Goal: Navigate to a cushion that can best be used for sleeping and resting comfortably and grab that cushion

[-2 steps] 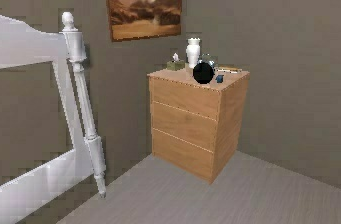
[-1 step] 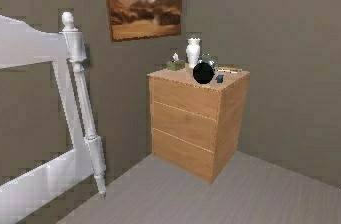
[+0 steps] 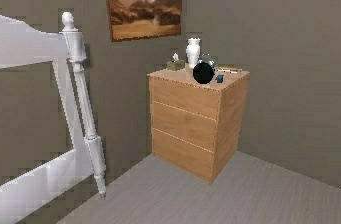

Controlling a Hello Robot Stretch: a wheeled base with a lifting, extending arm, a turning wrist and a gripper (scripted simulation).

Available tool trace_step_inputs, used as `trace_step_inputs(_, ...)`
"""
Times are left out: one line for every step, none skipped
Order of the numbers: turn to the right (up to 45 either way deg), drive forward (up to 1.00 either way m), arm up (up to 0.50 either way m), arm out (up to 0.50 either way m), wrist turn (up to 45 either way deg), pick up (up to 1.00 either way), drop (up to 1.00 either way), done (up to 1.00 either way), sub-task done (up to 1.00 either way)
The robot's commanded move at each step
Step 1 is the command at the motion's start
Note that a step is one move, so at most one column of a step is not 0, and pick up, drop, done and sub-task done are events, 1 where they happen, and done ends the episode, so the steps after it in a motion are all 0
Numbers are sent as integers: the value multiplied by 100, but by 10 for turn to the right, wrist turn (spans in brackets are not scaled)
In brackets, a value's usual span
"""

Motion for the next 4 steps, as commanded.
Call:
trace_step_inputs(0,0,-30,0,0,0,0,0,0)
trace_step_inputs(0,0,0,0,0,100,0,0,0)
trace_step_inputs(0,0,10,0,0,0,0,0,0)
trace_step_inputs(0,0,0,0,0,0,0,100,0)
